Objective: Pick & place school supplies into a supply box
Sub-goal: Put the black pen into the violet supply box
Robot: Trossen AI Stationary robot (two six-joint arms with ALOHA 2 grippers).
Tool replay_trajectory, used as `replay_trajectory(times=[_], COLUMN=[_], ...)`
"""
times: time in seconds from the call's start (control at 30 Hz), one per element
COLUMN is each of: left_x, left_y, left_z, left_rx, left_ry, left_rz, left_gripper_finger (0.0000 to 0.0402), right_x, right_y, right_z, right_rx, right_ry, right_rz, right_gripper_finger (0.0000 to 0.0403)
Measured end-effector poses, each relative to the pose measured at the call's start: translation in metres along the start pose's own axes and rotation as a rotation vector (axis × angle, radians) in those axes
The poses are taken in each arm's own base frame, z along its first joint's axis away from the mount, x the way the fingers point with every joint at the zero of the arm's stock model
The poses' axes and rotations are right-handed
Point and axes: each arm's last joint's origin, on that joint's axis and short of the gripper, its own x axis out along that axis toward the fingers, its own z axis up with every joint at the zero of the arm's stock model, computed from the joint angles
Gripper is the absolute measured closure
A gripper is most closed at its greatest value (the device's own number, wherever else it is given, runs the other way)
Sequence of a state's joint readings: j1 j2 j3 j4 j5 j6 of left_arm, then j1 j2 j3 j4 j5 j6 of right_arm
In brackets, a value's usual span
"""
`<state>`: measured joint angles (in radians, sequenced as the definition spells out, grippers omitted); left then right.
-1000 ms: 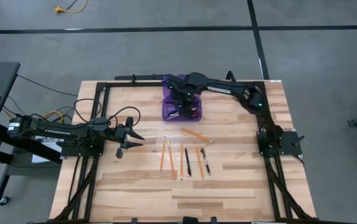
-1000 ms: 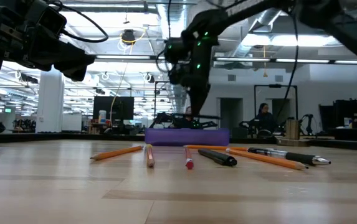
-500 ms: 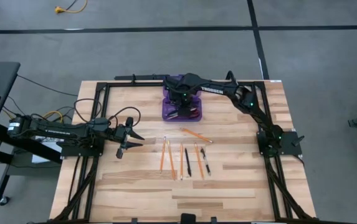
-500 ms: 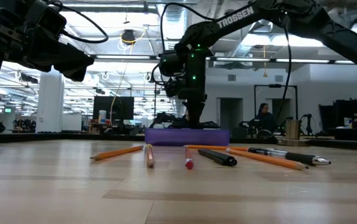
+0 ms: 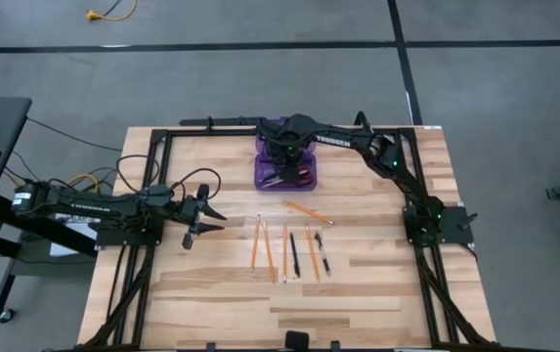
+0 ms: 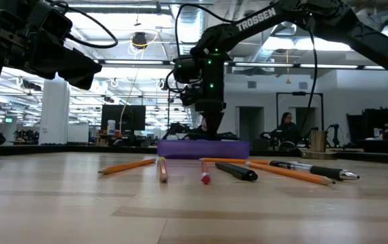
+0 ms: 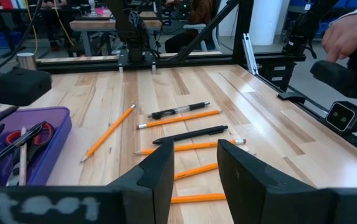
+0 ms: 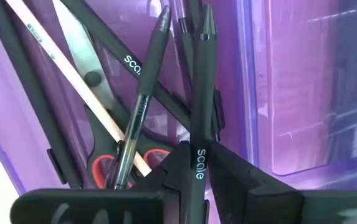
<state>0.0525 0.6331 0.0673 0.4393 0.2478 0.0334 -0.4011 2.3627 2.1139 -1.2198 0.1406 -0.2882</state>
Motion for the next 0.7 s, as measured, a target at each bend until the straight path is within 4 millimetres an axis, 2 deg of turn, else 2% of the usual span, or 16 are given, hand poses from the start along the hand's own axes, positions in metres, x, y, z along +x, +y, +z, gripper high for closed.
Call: replay_trajectory(times=[0.7], left_x=[0.0000], left_y=[0.0000], left_z=[-0.0001], left_rx=[-0.001], left_ry=[0.001], left_rz=[0.000], left_gripper_finger=[0.0291], right_x=[-0.0002], right_y=[0.0015], right_z=[-0.0015], right_rx=[0.009], right_ry=[0.016], right_rz=[0.011], right_gripper_finger=[0.0352])
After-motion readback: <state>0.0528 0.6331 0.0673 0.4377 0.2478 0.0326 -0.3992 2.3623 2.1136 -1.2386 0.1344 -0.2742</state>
